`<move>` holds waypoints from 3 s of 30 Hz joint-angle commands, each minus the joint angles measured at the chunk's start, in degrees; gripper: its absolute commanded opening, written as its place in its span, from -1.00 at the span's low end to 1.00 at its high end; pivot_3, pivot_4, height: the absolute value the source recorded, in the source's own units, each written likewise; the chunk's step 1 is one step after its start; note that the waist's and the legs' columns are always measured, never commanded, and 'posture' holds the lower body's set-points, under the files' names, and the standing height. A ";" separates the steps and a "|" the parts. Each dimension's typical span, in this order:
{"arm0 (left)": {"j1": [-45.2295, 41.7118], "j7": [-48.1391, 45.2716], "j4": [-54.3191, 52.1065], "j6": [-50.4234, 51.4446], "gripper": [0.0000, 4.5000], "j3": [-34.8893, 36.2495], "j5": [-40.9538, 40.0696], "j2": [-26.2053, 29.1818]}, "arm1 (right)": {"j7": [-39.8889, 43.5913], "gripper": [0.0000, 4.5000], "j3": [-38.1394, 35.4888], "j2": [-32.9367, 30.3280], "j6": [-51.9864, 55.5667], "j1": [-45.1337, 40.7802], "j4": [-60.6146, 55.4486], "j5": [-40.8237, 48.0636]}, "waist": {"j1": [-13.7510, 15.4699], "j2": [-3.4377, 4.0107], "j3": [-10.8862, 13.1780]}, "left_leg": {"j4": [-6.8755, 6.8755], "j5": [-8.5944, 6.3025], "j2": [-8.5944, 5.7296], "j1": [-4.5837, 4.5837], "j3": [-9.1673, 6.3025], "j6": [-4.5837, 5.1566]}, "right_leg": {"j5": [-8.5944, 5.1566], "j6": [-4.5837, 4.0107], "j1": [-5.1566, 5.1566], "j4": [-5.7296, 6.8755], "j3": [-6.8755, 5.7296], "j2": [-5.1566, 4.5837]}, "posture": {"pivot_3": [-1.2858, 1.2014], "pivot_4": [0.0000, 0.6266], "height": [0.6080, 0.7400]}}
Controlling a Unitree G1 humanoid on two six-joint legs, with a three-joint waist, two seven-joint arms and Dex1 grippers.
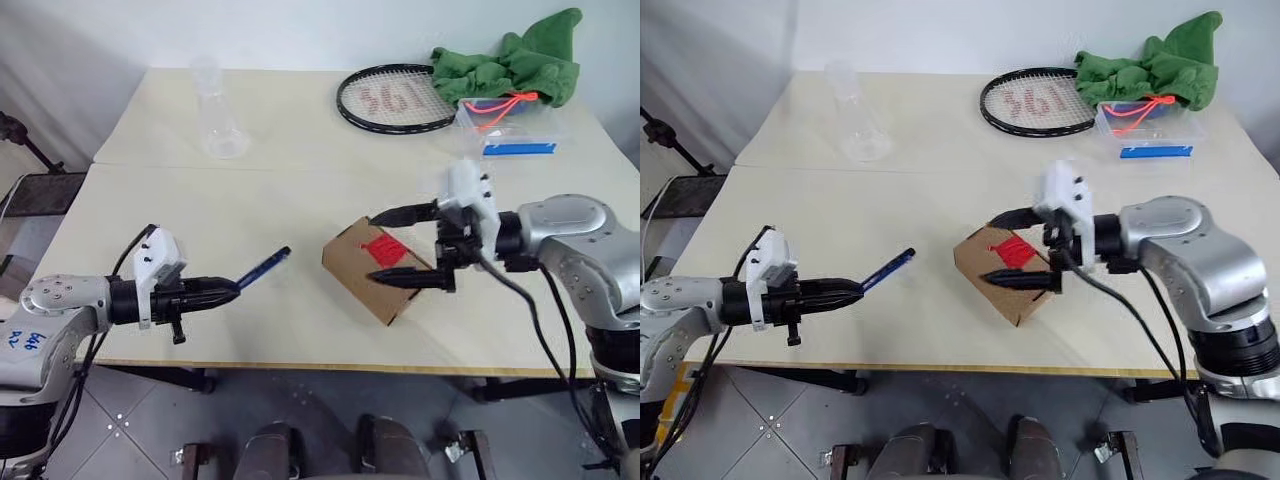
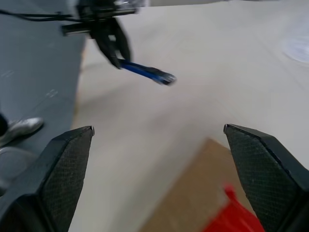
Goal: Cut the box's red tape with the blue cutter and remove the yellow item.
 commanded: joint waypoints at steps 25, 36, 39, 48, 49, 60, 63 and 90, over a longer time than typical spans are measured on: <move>-3.69 -11.42 5.58 -14.90 -0.81 -17.41 14.50 4.92 | -0.74 -0.99 33.77 12.87 -17.39 -1.39 4.86 -32.51 | -1.22 -0.01 0.00 | 0.16 -0.01 0.02 -0.72 0.27 0.07 | -0.01 -0.01 -0.91 0.33 -0.37 0.05 | 0.03 -0.52 1.00; -4.07 -11.57 4.70 -12.94 -0.81 -17.91 13.99 3.84 | 1.66 -0.99 34.08 17.18 -21.40 -1.30 10.69 -35.65 | -1.29 -0.04 -0.03 | 0.20 -0.01 0.05 -0.59 0.24 0.07 | -0.01 -0.01 -0.77 0.35 -0.46 0.05 | 0.03 -0.52 1.00; -3.59 -11.37 4.64 -13.24 -0.81 -18.14 14.50 3.69 | 2.00 -0.99 34.46 18.86 -22.49 -1.39 12.38 -36.52 | -1.25 -0.04 -0.03 | 0.20 0.00 0.07 -0.50 0.26 0.06 | -0.02 -0.01 -0.71 0.39 -0.45 0.05 | 0.03 -0.52 1.00; -2.78 -11.37 3.48 -13.02 -0.81 -18.07 14.50 3.40 | 1.19 -0.99 35.33 27.05 -25.68 -3.15 19.64 -39.41 | -1.24 -0.06 -0.05 | 0.18 0.00 0.05 -0.24 0.28 0.05 | -0.04 -0.05 -0.62 0.70 -0.42 0.03 | 0.03 -0.52 1.00; -2.69 -11.28 3.38 -13.04 -0.81 -18.05 14.51 3.37 | 1.23 -0.99 35.43 27.89 -26.00 -3.31 20.12 -39.55 | -1.24 -0.06 -0.05 | 0.19 0.00 0.05 -0.23 0.28 0.05 | -0.04 -0.05 -0.61 0.72 -0.41 0.03 | 0.03 -0.52 1.00; -1.84 -6.80 2.84 -12.50 -0.81 -14.77 13.45 0.88 | 0.38 -0.99 26.05 28.63 -17.06 -3.58 14.08 -34.83 | -1.10 -0.06 -0.04 | 0.20 -0.01 0.00 -0.17 0.24 0.05 | -0.05 -0.07 -0.59 0.82 -0.36 -0.03 | 0.03 -0.52 1.00; -0.86 -3.76 3.72 -15.81 -0.81 -11.56 13.09 -1.43 | 3.19 -0.91 18.86 24.13 -5.08 -3.79 5.79 -27.09 | -1.25 -0.07 -0.04 | 0.19 -0.01 0.02 -0.23 0.22 0.05 | -0.05 -0.07 -0.64 0.82 -0.37 -0.03 | 0.03 -0.52 1.00; -9.70 16.60 23.72 -56.19 -0.81 -6.14 15.65 -26.47 | -13.70 0.98 2.87 19.45 50.20 -40.35 34.24 -1.04 | -1.89 -0.19 -0.07 | 0.14 -0.02 0.00 -0.30 0.24 0.07 | -0.05 -0.08 -0.70 0.84 -0.59 -0.13 | 0.03 -0.52 1.00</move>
